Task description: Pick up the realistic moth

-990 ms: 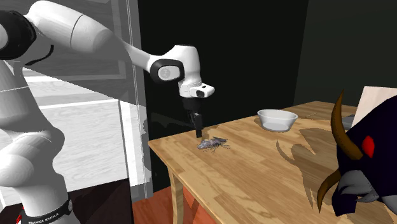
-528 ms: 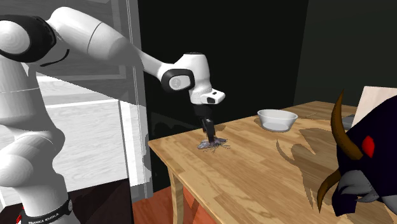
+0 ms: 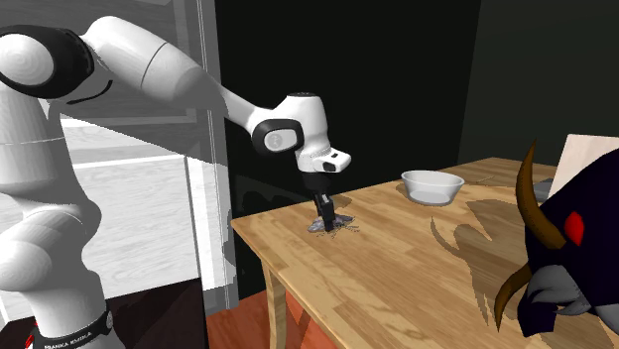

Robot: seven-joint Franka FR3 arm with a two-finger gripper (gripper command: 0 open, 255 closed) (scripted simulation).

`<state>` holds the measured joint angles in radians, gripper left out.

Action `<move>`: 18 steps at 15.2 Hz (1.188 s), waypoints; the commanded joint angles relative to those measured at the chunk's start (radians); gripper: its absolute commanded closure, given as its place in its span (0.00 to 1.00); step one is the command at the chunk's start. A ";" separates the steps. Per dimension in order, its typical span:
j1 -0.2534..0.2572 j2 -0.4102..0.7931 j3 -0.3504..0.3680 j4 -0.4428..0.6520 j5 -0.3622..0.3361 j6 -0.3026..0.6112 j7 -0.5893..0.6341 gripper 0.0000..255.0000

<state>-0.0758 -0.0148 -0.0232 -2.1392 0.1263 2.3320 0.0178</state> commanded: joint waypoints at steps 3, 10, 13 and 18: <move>0.000 0.000 0.001 -0.002 0.000 0.001 0.000 1.00; 0.000 -0.010 0.000 0.015 -0.003 -0.025 0.004 1.00; -0.001 -0.024 0.000 0.040 -0.007 -0.064 0.009 1.00; -0.002 -0.044 -0.001 0.086 -0.014 -0.130 0.017 1.00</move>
<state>-0.0782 -0.0565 -0.0251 -2.0635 0.1142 2.2145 0.0318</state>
